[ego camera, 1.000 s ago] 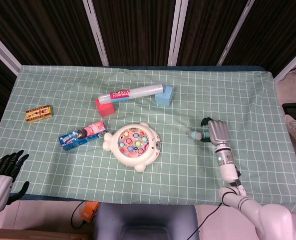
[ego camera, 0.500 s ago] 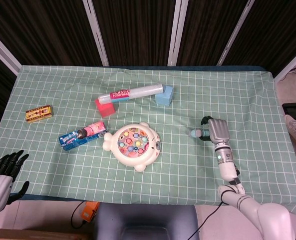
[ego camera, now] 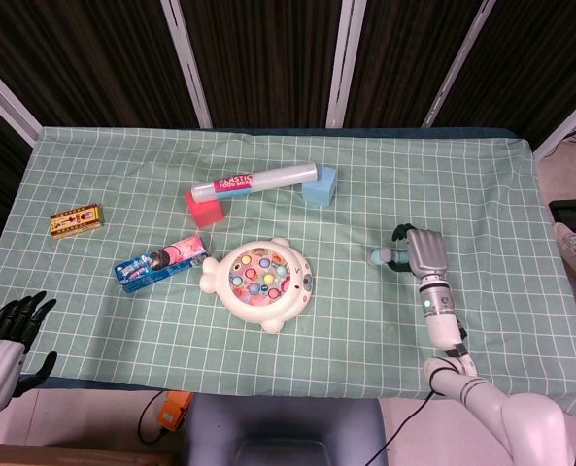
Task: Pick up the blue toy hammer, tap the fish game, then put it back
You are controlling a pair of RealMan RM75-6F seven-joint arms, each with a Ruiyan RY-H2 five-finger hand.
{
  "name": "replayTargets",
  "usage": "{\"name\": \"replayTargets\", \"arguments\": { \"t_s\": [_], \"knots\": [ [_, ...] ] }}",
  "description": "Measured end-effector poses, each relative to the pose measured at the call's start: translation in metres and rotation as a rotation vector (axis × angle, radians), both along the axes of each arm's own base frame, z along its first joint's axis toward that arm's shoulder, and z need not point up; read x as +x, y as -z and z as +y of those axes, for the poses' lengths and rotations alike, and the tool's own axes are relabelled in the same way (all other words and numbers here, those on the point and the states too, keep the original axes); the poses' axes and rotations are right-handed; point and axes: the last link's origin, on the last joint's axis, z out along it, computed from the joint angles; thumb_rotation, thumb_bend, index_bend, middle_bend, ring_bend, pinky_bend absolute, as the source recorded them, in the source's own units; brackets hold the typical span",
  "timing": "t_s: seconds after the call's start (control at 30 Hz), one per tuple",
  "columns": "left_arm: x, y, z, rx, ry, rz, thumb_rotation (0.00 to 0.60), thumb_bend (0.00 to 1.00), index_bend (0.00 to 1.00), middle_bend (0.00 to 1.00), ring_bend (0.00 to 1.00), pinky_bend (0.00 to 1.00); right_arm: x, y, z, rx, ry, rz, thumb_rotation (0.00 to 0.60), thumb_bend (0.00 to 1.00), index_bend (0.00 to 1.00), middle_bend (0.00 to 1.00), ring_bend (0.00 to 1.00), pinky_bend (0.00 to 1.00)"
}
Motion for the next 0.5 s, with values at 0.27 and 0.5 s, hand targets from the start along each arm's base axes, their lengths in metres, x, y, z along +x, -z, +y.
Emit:
{"name": "replayTargets", "arguments": {
  "t_s": [0.27, 0.5],
  "knots": [
    [0.0000, -0.0001, 0.0003, 0.001, -0.002, 0.000, 0.600, 0.40, 0.00, 0.02, 0.00, 0.09, -0.0020, -0.0006, -0.0010, 0.001, 0.007, 0.001, 0.600, 0.30, 0.59, 0.54, 0.64, 0.65],
    [0.0001, 0.0001, 0.0004, 0.000, -0.001, 0.000, 0.600, 0.40, 0.00, 0.02, 0.00, 0.09, -0.0022, -0.0026, -0.0020, -0.005, 0.006, 0.001, 0.600, 0.30, 0.59, 0.54, 0.64, 0.65]
  ]
}}
